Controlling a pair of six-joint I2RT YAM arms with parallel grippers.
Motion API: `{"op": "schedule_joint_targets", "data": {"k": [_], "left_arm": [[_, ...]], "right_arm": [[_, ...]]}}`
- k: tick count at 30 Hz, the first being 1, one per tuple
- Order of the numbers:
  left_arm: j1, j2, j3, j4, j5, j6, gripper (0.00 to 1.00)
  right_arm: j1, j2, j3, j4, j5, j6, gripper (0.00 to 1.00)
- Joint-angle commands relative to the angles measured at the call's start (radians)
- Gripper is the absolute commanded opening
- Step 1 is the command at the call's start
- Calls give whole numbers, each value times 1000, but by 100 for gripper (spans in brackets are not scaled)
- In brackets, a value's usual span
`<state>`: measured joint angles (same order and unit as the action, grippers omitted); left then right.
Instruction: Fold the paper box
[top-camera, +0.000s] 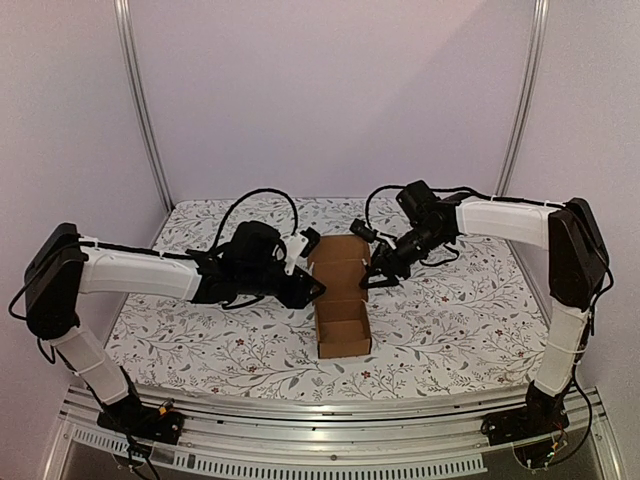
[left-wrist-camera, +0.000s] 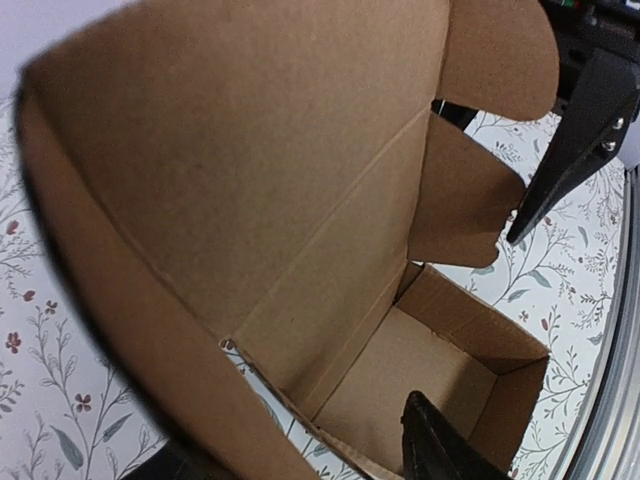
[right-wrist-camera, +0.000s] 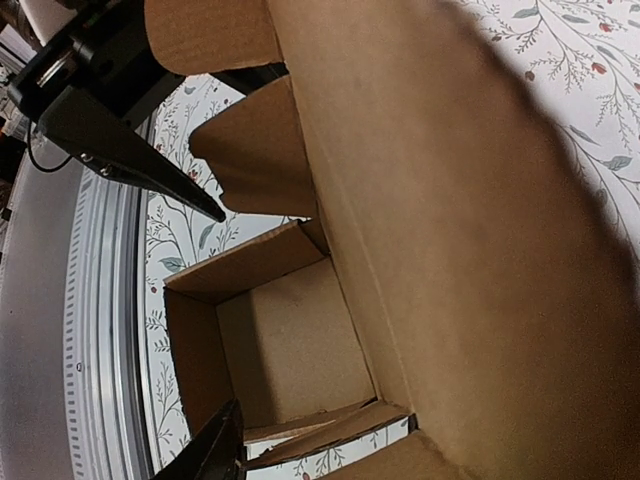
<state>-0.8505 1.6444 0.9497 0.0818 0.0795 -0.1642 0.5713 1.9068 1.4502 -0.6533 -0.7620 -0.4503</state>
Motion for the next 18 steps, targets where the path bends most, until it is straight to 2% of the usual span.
{"op": "schedule_joint_targets", "data": {"k": [1, 6, 13, 18], "left_arm": [[-8, -25, 4, 31, 11, 9, 57], [-28, -87, -13, -33, 49, 20, 60], [-33, -325, -102, -239, 72, 106, 68], [15, -379, -130, -273, -62, 123, 64]], "right_arm": [[4, -1, -2, 5, 8, 16, 54], [0, -56, -31, -59, 45, 9, 62], [-49, -187, -71, -200, 49, -124, 69], [-107, -189, -37, -214, 38, -169, 67]]}}
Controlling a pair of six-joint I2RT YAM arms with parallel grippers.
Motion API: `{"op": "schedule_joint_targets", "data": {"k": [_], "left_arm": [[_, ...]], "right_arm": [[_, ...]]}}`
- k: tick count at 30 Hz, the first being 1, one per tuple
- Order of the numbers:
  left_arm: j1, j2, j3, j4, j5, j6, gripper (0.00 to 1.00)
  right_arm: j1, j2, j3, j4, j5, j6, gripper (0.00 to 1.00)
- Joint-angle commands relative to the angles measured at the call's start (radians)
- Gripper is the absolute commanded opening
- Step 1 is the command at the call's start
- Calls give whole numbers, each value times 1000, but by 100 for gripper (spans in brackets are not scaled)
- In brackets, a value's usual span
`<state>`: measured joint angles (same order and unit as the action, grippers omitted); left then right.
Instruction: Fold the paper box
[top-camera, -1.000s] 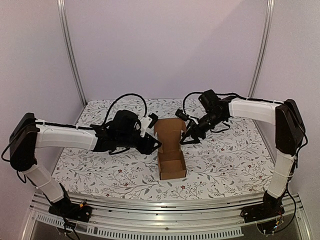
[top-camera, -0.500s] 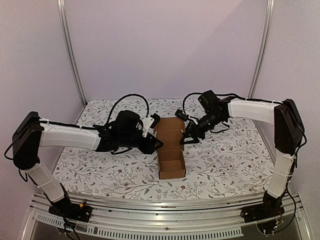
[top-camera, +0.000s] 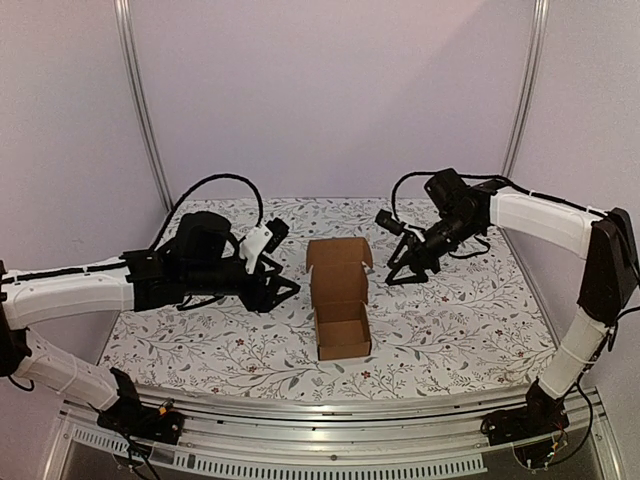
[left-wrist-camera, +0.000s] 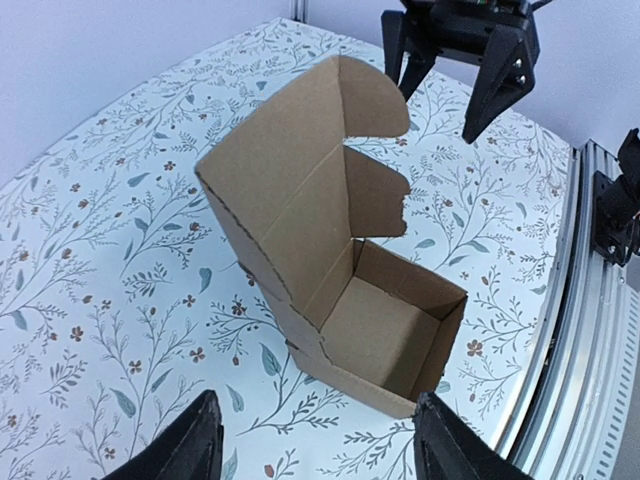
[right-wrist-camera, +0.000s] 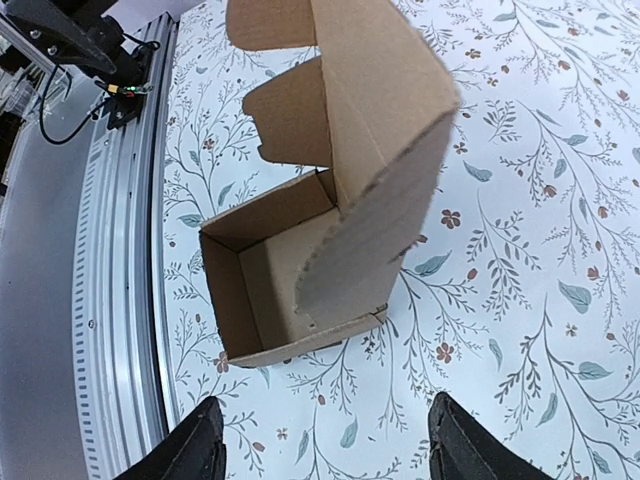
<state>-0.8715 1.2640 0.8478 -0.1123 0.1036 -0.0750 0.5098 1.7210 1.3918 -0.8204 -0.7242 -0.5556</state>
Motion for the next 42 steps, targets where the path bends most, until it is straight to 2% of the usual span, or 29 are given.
{"op": "schedule_joint_targets", "data": {"k": [1, 4, 9, 12, 19, 27, 36, 42], "left_arm": [[57, 18, -23, -67, -92, 27, 62], [95, 89, -3, -19, -60, 35, 57], [95, 236, 78, -5, 7, 67, 56], [87, 271, 104, 23, 49, 70, 56], [74, 331, 111, 162, 130, 43, 55], [44, 424, 151, 206, 143, 40, 54], [40, 464, 166, 246, 155, 34, 44], [32, 461, 149, 287, 170, -1, 44]], "right_arm": [[-55, 21, 43, -46, -14, -66, 67], [-60, 86, 100, -13, -10, -79, 63], [-40, 222, 194, 14, -12, -39, 61], [-14, 264, 213, 1, -9, -42, 60], [17, 281, 200, -15, -72, -66, 58], [26, 305, 213, -16, -108, -52, 52], [31, 342, 230, -6, -172, -32, 40], [42, 324, 185, 72, -193, 25, 40]]}}
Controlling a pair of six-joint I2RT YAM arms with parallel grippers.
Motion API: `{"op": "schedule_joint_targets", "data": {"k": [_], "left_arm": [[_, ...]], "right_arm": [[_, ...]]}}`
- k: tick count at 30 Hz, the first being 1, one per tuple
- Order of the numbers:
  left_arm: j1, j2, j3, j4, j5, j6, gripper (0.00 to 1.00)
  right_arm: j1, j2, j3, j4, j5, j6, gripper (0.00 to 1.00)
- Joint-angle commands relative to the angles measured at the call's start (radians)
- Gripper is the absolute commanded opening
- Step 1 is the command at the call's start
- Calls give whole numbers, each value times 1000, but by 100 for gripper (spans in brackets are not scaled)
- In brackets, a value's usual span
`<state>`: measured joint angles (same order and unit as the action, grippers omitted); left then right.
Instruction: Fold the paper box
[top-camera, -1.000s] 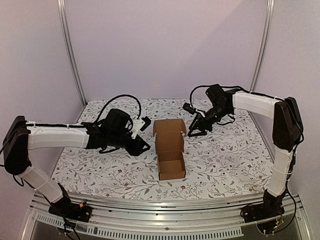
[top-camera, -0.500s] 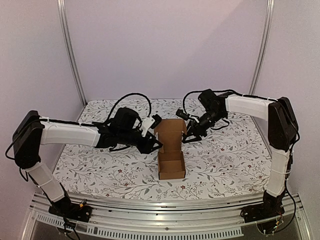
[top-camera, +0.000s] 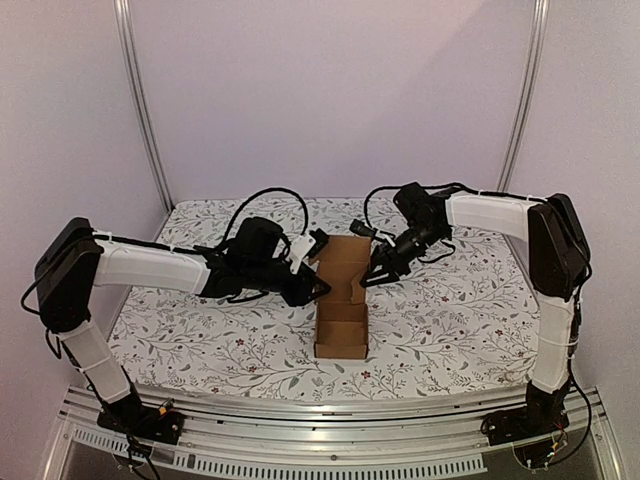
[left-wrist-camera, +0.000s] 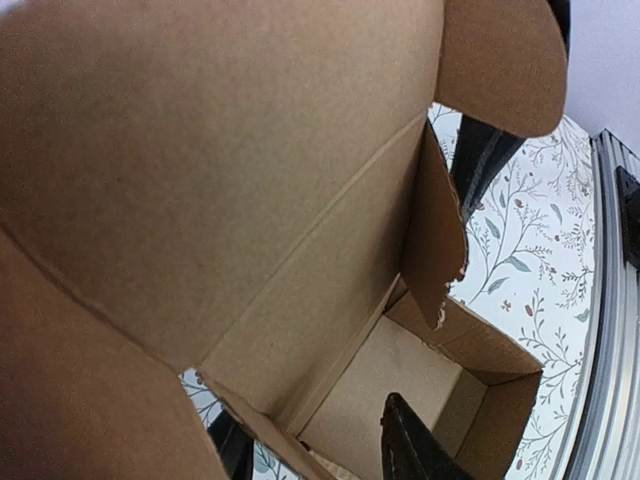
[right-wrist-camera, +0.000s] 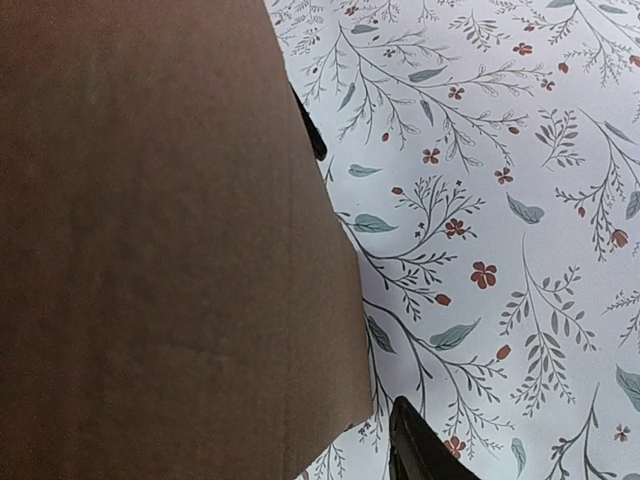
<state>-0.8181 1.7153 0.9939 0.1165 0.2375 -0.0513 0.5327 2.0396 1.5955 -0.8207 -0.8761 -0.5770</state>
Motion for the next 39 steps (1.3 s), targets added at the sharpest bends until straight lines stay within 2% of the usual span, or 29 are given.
{"op": "schedule_joint_targets", "data": {"k": [1, 6, 11, 18, 22, 26, 31, 35, 39], "left_arm": [[-26, 9, 2, 60, 26, -27, 44], [-39, -2, -2, 51, -12, -52, 47], [-63, -85, -56, -11, -36, -49, 54], [-97, -431, -254, -187, -118, -28, 62], [-88, -578, -354, -175, -232, -45, 66], [-69, -548, -379, -178, -260, -74, 61], [-96, -488, -401, -72, -153, -104, 64], [-131, -435, -370, -26, -190, -97, 64], [-133, -351, -334, 43, -207, -86, 61]], "right_arm": [[19, -2, -25, 83, -43, 60, 39], [20, -24, -40, 90, -50, 80, 31], [19, -51, -66, 90, -20, 61, 27], [20, -65, -74, 89, -19, 40, 24], [20, -67, -69, 89, -30, 35, 24], [18, -71, -73, 77, -26, 27, 24], [19, -78, -82, 68, -28, 18, 27], [19, -69, -83, 68, -39, 21, 29], [21, -54, -71, 79, -55, 46, 29]]}}
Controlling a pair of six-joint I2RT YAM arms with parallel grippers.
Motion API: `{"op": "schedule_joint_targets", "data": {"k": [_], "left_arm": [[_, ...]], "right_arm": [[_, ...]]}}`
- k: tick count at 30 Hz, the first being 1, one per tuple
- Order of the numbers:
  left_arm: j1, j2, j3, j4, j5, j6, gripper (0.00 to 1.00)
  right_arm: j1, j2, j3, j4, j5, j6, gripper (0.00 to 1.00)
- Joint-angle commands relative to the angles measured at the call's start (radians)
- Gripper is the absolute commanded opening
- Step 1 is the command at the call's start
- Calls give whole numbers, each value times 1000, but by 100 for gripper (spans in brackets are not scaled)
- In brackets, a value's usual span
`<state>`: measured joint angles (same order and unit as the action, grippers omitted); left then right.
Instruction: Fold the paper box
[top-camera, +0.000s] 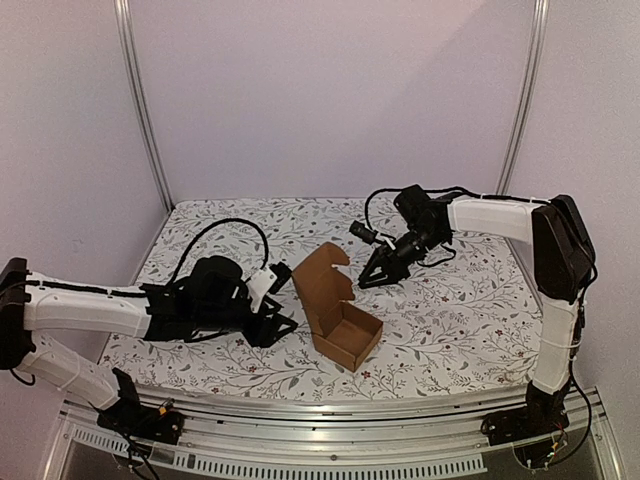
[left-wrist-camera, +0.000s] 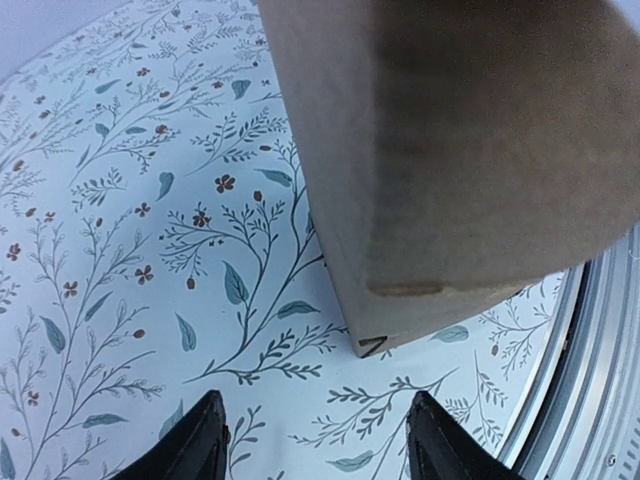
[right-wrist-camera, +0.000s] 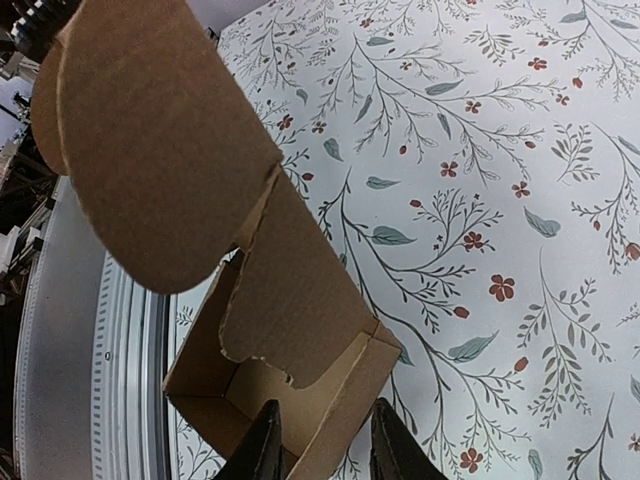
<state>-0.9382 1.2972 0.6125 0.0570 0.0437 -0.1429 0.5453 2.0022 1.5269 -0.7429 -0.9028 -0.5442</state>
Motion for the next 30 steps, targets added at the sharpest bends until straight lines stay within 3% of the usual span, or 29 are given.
{"op": "schedule_joint_targets", "data": {"k": [1, 15, 26, 30], "left_arm": [[-13, 91, 59, 116, -19, 10, 60], [-36, 284, 160, 275, -9, 26, 48], [-36, 391, 192, 373, 11, 34, 27], [-36, 399, 200, 389, 7, 34, 24]], "right_arm": [[11, -13, 2, 7, -30, 27, 29], [45, 20, 10, 25, -51, 82, 29], [45, 26, 9, 26, -59, 93, 29], [45, 26, 8, 26, -54, 93, 29]]}}
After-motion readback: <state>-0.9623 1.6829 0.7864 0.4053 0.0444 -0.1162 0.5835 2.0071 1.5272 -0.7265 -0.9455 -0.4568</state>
